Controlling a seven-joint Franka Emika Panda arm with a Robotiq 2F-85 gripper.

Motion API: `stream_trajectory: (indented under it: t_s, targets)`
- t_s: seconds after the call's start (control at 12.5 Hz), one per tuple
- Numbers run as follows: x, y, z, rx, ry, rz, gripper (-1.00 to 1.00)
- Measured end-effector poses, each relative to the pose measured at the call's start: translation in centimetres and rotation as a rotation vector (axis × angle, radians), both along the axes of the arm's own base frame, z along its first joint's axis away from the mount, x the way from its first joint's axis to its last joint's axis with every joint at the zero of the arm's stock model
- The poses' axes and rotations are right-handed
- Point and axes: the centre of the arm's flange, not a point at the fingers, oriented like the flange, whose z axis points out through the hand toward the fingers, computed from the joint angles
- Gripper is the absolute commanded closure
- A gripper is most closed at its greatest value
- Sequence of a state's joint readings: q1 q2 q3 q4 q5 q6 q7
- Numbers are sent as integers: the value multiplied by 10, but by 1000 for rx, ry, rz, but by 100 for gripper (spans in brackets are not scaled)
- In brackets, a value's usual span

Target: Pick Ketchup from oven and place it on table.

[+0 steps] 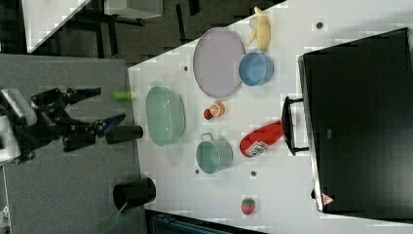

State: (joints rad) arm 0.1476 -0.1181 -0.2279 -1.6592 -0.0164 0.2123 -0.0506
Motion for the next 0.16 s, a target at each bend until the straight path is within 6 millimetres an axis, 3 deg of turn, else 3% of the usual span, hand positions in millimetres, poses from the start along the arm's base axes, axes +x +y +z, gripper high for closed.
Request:
stream_trajectory:
  t_s: [0.16]
  targets:
    - [-11, -8, 0, 23, 126, -22, -100]
